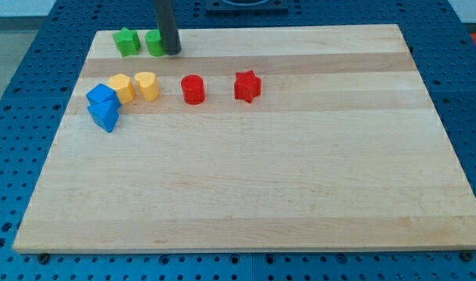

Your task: Move your arm towards the red star

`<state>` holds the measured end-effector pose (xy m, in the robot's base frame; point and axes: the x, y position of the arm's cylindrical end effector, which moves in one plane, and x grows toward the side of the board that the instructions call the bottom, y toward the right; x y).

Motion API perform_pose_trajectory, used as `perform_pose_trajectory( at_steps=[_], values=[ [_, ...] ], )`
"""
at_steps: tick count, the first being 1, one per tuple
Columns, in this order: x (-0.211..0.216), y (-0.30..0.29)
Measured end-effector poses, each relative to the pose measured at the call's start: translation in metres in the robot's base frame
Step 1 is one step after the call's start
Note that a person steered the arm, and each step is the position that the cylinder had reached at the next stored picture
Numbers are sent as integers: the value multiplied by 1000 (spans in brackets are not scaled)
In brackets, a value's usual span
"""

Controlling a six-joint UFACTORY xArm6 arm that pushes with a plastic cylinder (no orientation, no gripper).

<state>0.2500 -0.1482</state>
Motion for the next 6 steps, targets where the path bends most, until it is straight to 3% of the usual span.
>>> perform_pose_trajectory(
  at_steps=[2,4,6],
  values=[
    [7,24],
    [36,144],
    [106,224]
  ],
)
